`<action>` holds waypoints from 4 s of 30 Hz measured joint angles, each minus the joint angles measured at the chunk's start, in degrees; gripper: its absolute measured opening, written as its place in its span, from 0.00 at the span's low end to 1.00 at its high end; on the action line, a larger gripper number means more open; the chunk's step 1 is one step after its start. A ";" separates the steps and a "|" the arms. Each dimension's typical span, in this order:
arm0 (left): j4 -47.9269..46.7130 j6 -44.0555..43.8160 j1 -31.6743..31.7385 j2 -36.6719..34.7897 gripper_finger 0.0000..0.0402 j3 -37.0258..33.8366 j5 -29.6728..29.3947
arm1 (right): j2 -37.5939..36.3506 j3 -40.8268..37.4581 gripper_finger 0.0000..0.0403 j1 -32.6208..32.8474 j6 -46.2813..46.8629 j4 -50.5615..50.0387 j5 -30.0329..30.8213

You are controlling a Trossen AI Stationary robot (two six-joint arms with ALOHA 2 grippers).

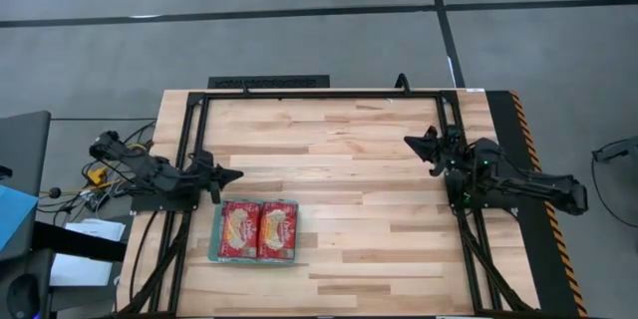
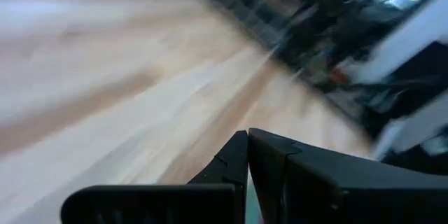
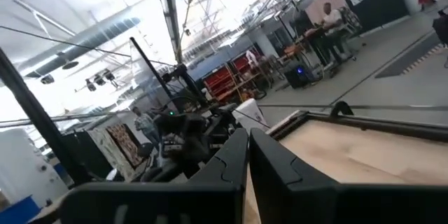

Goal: Sort popcorn bags into baskets
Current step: Return to Home Position

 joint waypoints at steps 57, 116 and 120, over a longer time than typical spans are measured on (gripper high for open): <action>10.06 33.68 0.09 0.02 0.00 -2.36 48.26 | 0.02 -0.09 0.10 0.16 -0.61 -19.14 2.04; 15.17 25.56 0.09 0.10 0.00 -4.01 40.14 | 0.01 -0.11 0.10 0.14 -0.60 -19.14 2.09; 15.17 25.56 0.09 0.09 0.00 -4.01 40.14 | 0.00 -0.11 0.10 0.14 -0.60 -19.14 2.09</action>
